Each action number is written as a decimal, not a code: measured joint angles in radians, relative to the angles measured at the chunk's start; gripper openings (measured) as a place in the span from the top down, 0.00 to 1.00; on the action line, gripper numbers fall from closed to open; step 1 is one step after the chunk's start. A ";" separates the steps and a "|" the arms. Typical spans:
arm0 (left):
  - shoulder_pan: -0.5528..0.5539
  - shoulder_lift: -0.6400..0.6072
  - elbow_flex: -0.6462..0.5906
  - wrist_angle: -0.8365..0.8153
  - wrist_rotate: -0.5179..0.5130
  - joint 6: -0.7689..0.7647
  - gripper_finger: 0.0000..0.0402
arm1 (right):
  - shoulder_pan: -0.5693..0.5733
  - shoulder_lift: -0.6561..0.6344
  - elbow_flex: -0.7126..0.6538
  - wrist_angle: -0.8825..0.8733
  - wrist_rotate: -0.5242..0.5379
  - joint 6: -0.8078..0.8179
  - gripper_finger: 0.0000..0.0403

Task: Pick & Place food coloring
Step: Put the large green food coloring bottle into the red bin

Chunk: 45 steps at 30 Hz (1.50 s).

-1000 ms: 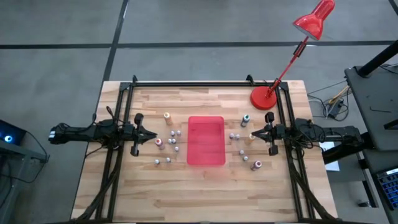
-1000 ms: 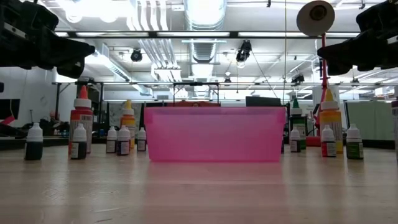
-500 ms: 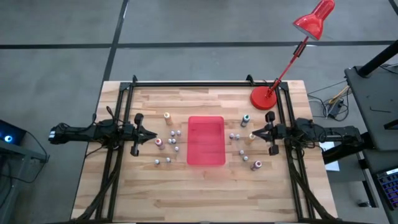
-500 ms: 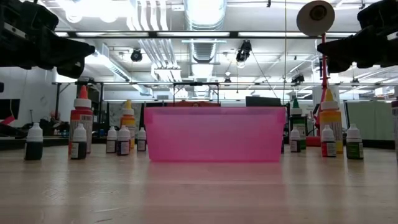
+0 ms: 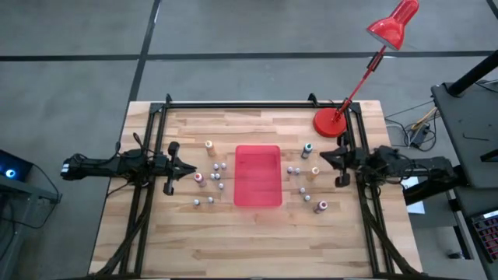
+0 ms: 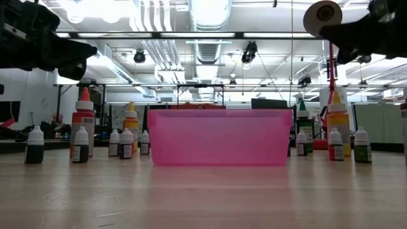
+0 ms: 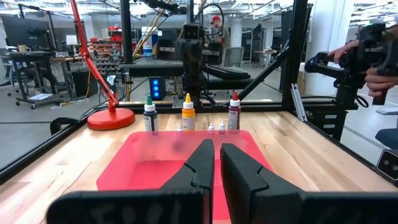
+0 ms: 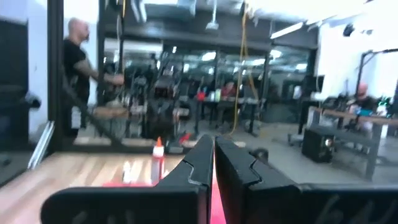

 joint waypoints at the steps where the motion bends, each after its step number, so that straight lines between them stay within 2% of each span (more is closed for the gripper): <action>1: 0.000 0.000 0.000 0.000 0.000 0.000 0.99 | 0.000 0.015 0.000 0.044 0.007 0.001 0.98; 5: 0.000 0.000 0.000 0.000 0.000 0.000 0.99 | 0.000 0.092 0.021 0.197 0.012 -0.001 0.98; 15: 0.000 0.000 0.000 0.000 0.000 0.000 0.99 | 0.000 0.290 0.261 0.187 0.012 -0.009 0.98; 21: 0.000 0.000 0.000 0.000 0.000 0.000 0.99 | 0.000 0.447 0.461 0.058 0.012 -0.077 0.98; 29: 0.000 0.000 0.000 0.000 0.000 0.000 0.99 | 0.000 0.644 0.722 0.057 0.012 -0.100 0.98; 39: 0.000 0.000 0.000 0.000 0.000 0.000 0.99 | 0.000 0.826 1.005 0.021 0.012 -0.101 0.98; 45: 0.000 0.000 0.000 0.000 0.000 0.000 0.99 | 0.000 0.936 1.180 -0.109 0.011 -0.072 0.98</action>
